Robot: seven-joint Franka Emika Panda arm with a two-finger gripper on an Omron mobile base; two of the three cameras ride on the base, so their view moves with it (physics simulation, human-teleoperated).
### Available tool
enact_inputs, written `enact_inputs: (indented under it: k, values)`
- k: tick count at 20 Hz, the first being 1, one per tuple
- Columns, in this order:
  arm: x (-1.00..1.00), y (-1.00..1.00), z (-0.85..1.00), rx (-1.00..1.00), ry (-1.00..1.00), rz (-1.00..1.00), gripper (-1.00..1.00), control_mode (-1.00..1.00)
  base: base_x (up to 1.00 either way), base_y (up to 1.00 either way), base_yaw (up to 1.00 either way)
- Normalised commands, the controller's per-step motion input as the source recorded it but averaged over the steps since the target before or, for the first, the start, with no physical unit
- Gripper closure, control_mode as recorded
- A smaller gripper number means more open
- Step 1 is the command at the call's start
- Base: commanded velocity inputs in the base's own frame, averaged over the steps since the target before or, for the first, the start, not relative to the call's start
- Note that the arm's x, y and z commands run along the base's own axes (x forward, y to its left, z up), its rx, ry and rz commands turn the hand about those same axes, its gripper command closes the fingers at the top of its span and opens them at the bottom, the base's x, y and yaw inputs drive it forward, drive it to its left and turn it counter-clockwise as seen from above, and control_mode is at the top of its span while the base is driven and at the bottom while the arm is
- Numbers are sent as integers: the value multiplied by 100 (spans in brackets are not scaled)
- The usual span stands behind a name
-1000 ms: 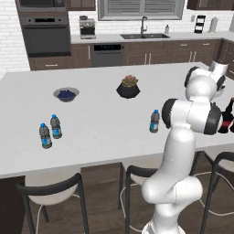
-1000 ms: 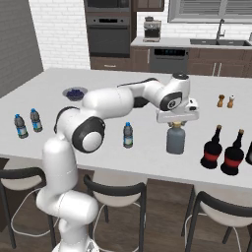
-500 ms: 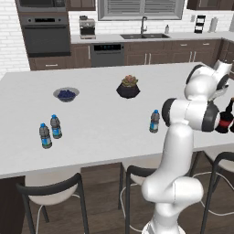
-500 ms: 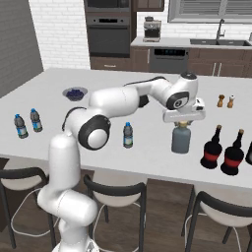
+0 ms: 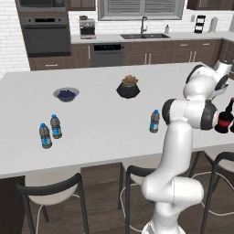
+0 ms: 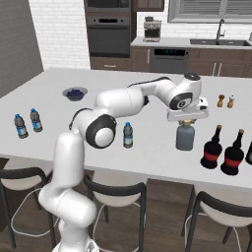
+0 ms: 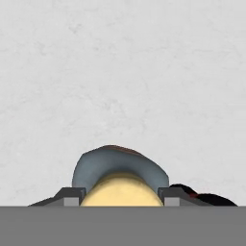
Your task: Move the plastic bottles in the middle to the plastics group, and the glass bottles in the middle to the glass group.
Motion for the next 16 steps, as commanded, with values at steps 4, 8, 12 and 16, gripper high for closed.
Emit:
enact_inputs:
  k: [4, 8, 12, 16]
  values:
    - [1, -35, 0, 0, 0, 0, 100, -100, 0, 0, 0]
    - [0, -35, 0, 0, 0, 0, 100, -100, 0, 0, 0]
    - [0, -7, -3, 0, 0, 0, 100, -100, 0, 0, 0]
    - [0, 0, -32, 0, 0, 0, 100, -100, 0, 0, 0]
